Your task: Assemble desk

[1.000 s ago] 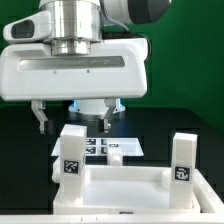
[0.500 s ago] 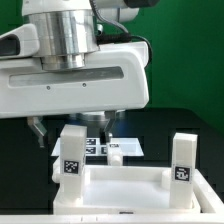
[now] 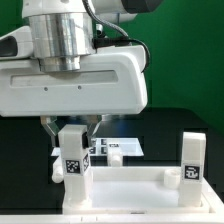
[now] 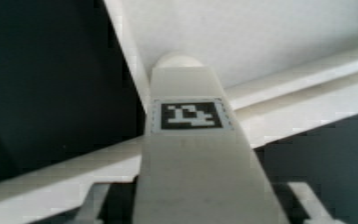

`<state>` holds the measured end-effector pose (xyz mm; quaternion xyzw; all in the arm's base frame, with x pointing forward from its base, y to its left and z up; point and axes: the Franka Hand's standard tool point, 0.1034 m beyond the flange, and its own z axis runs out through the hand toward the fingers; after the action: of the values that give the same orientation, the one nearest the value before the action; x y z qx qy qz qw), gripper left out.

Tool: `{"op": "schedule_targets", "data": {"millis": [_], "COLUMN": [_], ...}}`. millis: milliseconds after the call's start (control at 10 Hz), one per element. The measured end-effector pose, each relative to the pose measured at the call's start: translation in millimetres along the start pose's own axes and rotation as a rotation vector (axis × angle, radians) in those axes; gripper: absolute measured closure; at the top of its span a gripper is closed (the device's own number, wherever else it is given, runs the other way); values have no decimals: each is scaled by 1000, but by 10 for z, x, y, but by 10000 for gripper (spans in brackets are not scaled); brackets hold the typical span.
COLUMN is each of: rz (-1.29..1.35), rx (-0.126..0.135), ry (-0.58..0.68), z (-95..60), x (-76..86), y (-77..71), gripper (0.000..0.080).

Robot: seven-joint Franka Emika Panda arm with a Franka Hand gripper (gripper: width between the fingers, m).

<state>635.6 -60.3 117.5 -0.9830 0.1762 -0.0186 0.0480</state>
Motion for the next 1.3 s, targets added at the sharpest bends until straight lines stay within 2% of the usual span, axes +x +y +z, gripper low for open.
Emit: {"op": "schedule_targets", "data": {"millis": [200,300,600,700,900,1000,1100,1200,1300], "rz": [187,379,902,1042,1032,995,775,560,416], "rx": [5,15,12,22,21,17,1,-4,-7], "ry": [27,51,61,55,54,55,57,53,49], "z": [19,22,27,28,26,32,42,59,64], "x": [9,19,4,-3,-3,-7,-23,-46,-59], "y": [16,12,25,40,46,37,2,-31,-27], "gripper": [515,515,514,514,514,440,304,304,184]}}
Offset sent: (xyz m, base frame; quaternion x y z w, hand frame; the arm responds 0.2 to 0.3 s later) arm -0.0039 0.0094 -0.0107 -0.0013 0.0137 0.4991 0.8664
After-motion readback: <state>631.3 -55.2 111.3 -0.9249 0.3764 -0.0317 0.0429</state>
